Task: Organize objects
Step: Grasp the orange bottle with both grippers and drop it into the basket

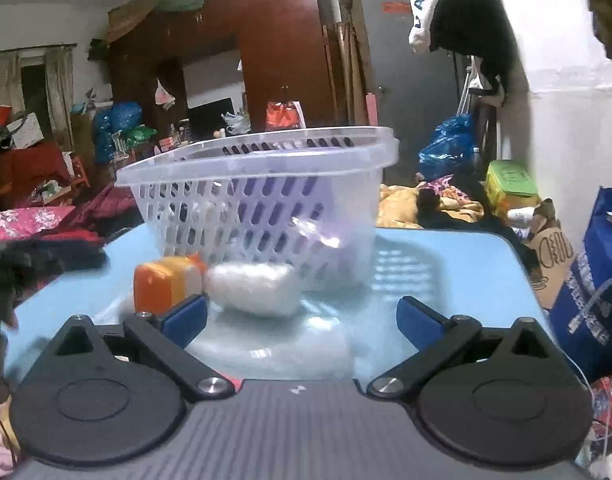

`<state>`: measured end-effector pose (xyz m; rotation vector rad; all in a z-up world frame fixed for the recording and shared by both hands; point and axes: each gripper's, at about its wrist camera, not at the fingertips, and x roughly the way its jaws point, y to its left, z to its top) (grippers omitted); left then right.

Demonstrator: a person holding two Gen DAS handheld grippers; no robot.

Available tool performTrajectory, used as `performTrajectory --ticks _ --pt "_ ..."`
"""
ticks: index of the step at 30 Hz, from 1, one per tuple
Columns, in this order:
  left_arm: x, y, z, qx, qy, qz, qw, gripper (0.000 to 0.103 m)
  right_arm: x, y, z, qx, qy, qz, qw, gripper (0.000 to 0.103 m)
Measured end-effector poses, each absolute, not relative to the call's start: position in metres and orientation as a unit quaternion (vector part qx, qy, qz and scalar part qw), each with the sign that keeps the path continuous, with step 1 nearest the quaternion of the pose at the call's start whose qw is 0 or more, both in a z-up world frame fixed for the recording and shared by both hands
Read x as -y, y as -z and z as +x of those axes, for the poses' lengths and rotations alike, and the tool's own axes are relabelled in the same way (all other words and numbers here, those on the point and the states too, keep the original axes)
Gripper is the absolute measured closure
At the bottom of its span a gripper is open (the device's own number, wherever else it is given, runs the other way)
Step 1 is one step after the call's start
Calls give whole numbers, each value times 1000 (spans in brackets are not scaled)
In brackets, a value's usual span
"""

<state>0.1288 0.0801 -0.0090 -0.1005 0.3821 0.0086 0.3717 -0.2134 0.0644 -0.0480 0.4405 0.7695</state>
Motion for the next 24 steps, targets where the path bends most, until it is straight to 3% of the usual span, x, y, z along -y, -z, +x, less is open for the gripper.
performTrajectory --ticks 4,15,17,24 --pt "-57 18 142 -210 3 -30 977 6 187 -61 393 -243 -379 -22 893 9" --pt "-43 26 156 -249 -17 -4 968 10 151 -47 401 -287 -391 -35 874 14" --pt "-36 26 161 -252 -20 2 968 13 154 -49 402 -290 -398 -30 870 23" --pt "-26 26 174 -263 -42 14 964 32 175 -53 400 -285 -386 -32 877 30"
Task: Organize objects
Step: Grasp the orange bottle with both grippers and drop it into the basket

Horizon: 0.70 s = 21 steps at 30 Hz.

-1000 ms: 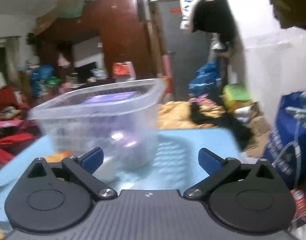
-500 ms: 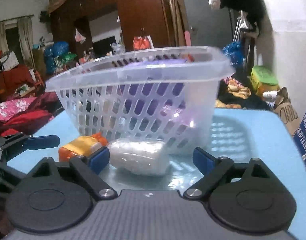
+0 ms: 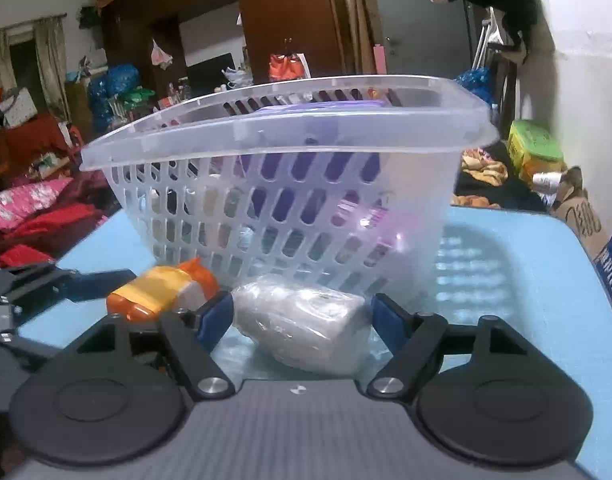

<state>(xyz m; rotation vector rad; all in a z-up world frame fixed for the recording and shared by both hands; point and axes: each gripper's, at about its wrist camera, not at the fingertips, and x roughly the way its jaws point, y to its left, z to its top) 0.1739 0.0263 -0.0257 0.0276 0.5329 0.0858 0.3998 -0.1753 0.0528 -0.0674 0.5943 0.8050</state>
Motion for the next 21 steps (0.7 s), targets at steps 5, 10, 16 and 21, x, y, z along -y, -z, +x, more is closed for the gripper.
performTrajectory --ticks 5,10,16,21 --pt "-23 27 175 -264 -40 9 964 46 191 -53 402 -284 -386 -24 877 30" --pt "-30 19 161 -239 -26 -5 971 54 200 -55 403 -275 -392 -12 878 31" --pt "-40 -10 125 -187 3 -32 982 59 228 -79 373 -234 -417 17 878 31" --pt "-45 -44 111 -146 0 -31 989 59 240 -131 354 -173 -424 31 889 31"
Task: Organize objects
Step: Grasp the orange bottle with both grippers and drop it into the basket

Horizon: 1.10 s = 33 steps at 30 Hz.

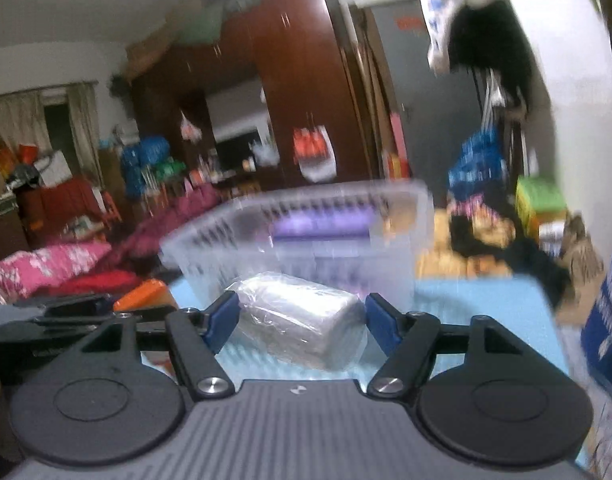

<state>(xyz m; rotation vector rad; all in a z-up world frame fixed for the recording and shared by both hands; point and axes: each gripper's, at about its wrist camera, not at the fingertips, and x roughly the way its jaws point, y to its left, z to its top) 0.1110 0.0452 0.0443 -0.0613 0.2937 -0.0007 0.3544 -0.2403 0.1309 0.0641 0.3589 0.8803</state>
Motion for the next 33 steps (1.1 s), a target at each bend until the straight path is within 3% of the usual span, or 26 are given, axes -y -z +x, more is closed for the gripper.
performTrajectory --ticks 7,12,21,23,24,25,28,31,33 --pt "-52 -89 126 -125 13 -36 991 59 224 -165 377 -159 -418 37 894 31" --pt "-68 -131 179 -111 -41 -40 992 59 186 -173 420 -186 -383 7 905 31" --pt "-93 -75 269 -193 -102 -19 976 59 139 -125 468 -259 -371 -37 891 30" --pt "-91 -69 270 -193 -103 -2 976 51 136 -119 463 -240 -361 -42 900 26" --pt "-87 -67 269 -189 -105 12 976 33 137 -118 458 -228 -358 -48 904 15" --pt "-83 -66 266 -179 -114 29 977 22 138 -118 450 -217 -357 -52 907 3" --pt "-73 -68 245 -137 -145 73 977 18 152 -119 429 -169 -333 -46 926 0" --pt "-69 -71 217 -102 -147 58 982 3 184 -117 406 -132 -345 14 929 0" --pt "-70 -66 201 -100 -132 49 985 1 204 -110 390 -124 -364 39 922 0"
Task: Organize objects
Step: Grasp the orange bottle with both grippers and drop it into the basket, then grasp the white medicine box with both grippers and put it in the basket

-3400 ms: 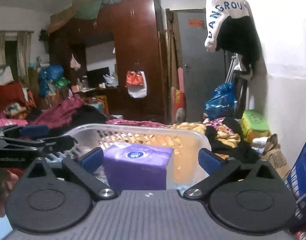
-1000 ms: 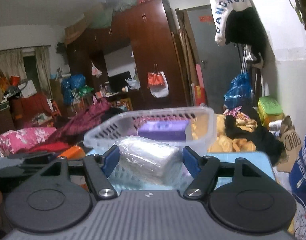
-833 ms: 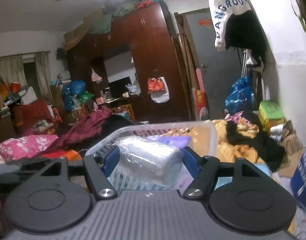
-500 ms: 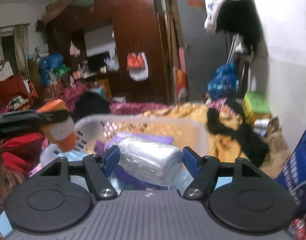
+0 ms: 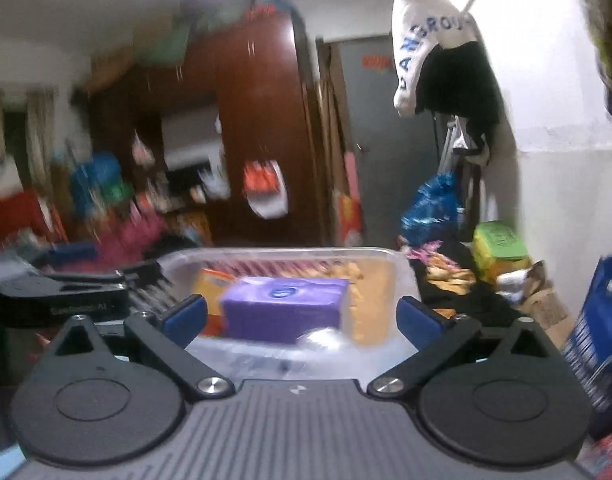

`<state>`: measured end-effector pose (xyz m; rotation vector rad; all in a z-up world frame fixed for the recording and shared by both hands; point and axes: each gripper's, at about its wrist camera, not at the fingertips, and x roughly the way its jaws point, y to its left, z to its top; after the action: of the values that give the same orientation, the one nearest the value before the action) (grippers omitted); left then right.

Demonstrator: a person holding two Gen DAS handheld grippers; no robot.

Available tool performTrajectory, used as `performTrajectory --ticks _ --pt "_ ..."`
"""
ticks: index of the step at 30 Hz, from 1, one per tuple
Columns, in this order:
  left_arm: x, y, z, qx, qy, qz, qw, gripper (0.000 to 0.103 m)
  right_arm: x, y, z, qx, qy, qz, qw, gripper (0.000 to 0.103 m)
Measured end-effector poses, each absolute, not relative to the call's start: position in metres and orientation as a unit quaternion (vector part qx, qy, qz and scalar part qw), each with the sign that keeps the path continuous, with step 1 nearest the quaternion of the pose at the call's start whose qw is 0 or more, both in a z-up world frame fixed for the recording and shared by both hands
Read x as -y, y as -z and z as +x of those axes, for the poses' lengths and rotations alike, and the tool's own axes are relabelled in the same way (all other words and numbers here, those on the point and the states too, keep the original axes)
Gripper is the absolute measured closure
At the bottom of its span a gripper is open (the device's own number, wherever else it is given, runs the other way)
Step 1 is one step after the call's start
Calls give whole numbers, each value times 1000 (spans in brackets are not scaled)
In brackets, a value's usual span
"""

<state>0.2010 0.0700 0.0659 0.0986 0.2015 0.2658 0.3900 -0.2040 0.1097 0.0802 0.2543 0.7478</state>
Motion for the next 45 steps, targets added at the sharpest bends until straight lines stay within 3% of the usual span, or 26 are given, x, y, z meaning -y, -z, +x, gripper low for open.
performTrajectory --ticks 22,41,45 --pt "-36 40 87 -139 -29 7 990 1 231 -51 317 -89 -440 18 893 0" --pt "-37 63 65 -126 35 -12 991 1 262 -24 319 -133 -455 8 880 0" --pt "-36 71 70 -142 66 -12 988 5 251 -10 316 -158 -464 -24 871 10"
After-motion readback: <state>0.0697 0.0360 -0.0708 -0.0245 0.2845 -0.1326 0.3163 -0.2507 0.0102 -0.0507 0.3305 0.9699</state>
